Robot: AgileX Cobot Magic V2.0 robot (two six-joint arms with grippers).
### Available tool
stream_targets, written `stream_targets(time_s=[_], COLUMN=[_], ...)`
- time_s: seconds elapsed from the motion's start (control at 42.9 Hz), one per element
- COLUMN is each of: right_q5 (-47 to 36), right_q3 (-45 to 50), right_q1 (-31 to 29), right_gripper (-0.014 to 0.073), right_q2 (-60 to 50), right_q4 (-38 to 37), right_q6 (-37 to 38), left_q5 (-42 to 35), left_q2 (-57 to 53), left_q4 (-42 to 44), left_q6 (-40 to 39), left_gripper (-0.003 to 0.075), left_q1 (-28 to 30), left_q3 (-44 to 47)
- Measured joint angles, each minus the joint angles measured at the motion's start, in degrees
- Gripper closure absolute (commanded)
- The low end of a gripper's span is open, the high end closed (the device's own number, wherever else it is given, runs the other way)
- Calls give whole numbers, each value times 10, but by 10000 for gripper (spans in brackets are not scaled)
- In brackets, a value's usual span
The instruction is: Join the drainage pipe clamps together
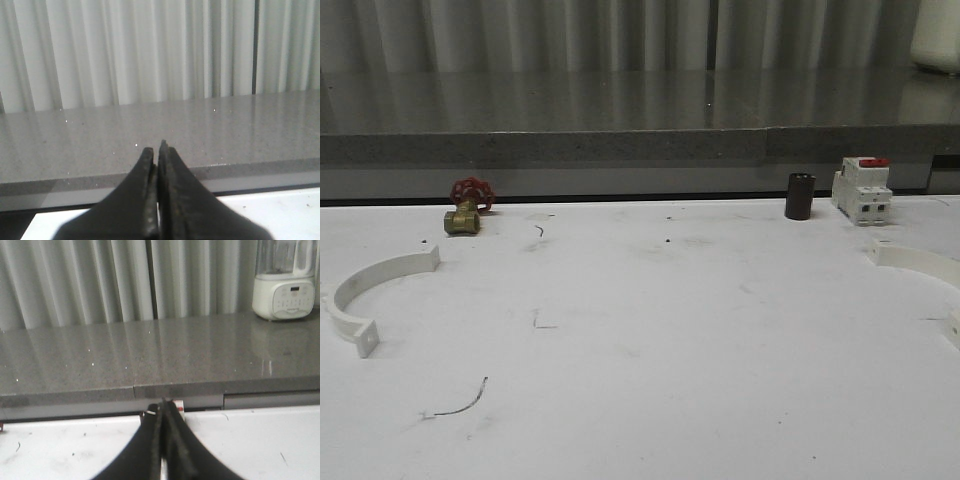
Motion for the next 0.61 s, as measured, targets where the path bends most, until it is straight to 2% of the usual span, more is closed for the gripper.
stream_targets(time_s=[0.21,0.419,0.489,0.606], right_q5=[83,100,101,101], right_q3=[-19,-19,-19,-19], right_q1=[0,0,0,0], right_gripper=[652,638,550,279], right_q2=[131,228,253,276], right_q4=[-10,-12,-12,-13], right_q6=[-1,-1,-1,-1], left_q5=[49,69,70,65], left_q2=[123,217,243,273], left_q4=[0,-2,-7,-24], left_q6=[0,0,0,0], left_gripper=[741,741,730,586], left_q1=[0,0,0,0], left_q3=[-15,-14,-14,-14])
